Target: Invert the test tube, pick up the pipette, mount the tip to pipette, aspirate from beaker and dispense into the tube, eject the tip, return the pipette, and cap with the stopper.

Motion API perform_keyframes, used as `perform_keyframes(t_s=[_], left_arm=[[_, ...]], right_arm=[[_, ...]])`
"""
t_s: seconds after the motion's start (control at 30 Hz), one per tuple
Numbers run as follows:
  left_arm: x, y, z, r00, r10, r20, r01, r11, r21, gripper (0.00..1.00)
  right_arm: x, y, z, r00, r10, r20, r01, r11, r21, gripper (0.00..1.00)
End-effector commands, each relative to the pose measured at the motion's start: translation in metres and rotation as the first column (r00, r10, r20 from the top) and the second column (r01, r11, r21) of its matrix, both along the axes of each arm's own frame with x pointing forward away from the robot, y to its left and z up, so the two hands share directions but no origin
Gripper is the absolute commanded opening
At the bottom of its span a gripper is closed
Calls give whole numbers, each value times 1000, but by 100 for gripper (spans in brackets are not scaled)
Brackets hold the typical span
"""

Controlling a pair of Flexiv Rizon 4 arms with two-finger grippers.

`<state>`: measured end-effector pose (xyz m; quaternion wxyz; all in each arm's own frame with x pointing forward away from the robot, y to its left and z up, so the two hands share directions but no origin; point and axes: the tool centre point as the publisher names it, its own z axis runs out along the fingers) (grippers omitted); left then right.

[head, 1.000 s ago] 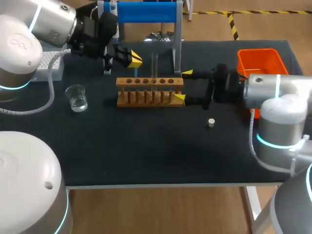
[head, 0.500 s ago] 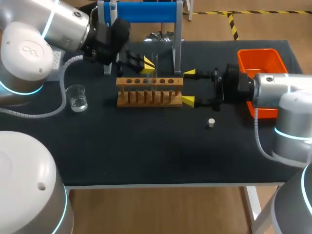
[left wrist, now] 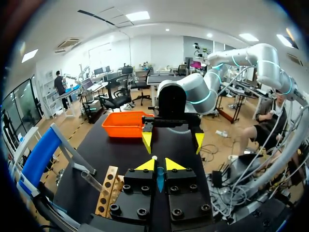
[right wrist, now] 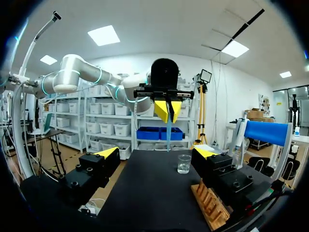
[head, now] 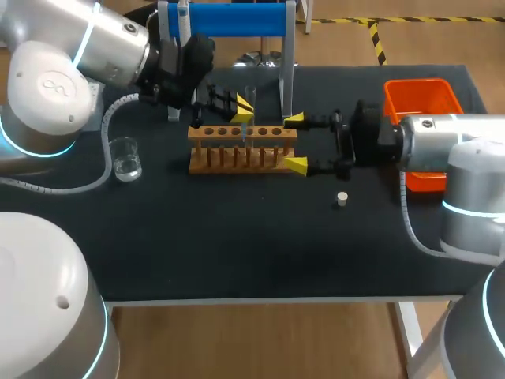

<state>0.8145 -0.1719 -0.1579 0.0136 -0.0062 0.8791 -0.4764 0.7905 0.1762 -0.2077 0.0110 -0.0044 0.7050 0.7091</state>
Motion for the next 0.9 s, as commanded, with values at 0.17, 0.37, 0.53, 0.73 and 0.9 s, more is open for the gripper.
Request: perform_keyframes(t_s=[0.17,0.37,0.53,0.73,0.9], left_arm=[[0,0,0,1000,0,0,0,1000,2,0],[0,0,0,1000,0,0,0,1000,2,0],[0,0,0,1000,0,0,0,1000,2,0],[0,0,0,1000,0,0,0,1000,2,0],[0,0,0,1000,0,0,0,1000,2,0]], right_arm=[[7,32,2,999,49,-2,-49,999,-14,100],[12,47,3,998,60,-9,-60,998,-18,100],[17,58,6,997,68,-21,-69,998,-13,96],[20,69,10,997,78,-18,-78,997,-5,89],[24,76,7,996,85,-27,-86,996,-11,84]])
